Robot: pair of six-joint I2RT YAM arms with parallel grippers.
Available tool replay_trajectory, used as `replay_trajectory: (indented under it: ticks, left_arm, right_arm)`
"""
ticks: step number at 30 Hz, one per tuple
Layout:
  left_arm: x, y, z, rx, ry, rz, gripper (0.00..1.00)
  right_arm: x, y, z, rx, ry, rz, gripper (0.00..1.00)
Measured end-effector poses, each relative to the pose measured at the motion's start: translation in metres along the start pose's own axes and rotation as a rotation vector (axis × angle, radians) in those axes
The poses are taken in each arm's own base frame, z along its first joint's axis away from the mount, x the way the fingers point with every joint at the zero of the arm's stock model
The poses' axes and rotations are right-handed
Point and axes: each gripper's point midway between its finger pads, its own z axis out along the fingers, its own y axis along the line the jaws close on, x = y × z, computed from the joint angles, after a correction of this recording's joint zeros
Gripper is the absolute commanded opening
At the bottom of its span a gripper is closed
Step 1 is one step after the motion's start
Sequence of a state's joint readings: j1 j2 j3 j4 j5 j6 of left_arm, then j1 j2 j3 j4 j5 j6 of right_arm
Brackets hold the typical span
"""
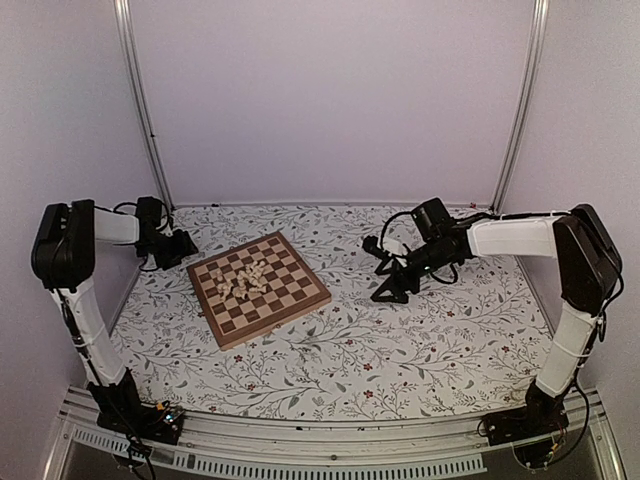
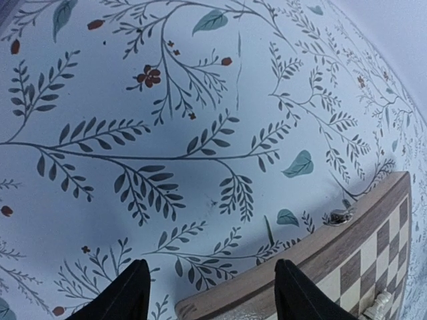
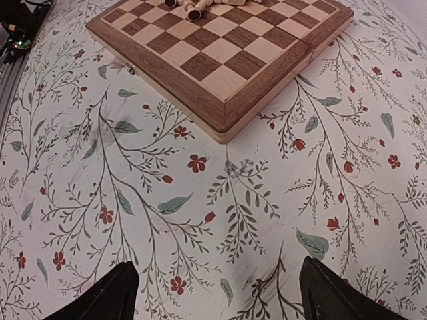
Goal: Set up the chess pieces on the board
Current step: Move the chessboard to the center of the board.
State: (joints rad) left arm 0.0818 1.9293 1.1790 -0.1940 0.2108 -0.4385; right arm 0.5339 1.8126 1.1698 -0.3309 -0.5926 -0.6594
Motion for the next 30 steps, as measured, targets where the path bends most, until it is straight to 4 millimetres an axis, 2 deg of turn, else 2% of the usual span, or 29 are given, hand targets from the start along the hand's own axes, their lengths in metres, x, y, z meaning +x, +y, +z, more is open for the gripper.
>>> replay_trajectory:
  ticks: [4, 8, 15, 25, 30]
  left_arm:
    - [0.009, -0.005, 0.007, 0.041, 0.037, -0.006, 0.63]
    - [0.021, -0.013, 0.014, 0.066, 0.075, 0.003, 0.64]
    - [0.028, -0.032, 0.019, 0.095, 0.09, 0.04, 0.62]
    - [0.047, -0.07, 0.027, 0.157, 0.123, 0.106, 0.61]
    - [0.059, -0.095, 0.031, 0.196, 0.138, 0.145, 0.61]
  right_arm:
    - [-0.003, 0.0, 0.009, -0.017, 0.011, -0.014, 0.85]
    - [0.005, 0.007, 0.017, -0.041, 0.042, -0.004, 0.85]
    - [0.009, 0.01, 0.018, -0.052, 0.054, 0.005, 0.85]
    - [0.016, 0.011, 0.021, -0.06, 0.074, 0.001, 0.83]
    - [0.029, 0.015, 0.023, -0.061, 0.103, -0.011, 0.83]
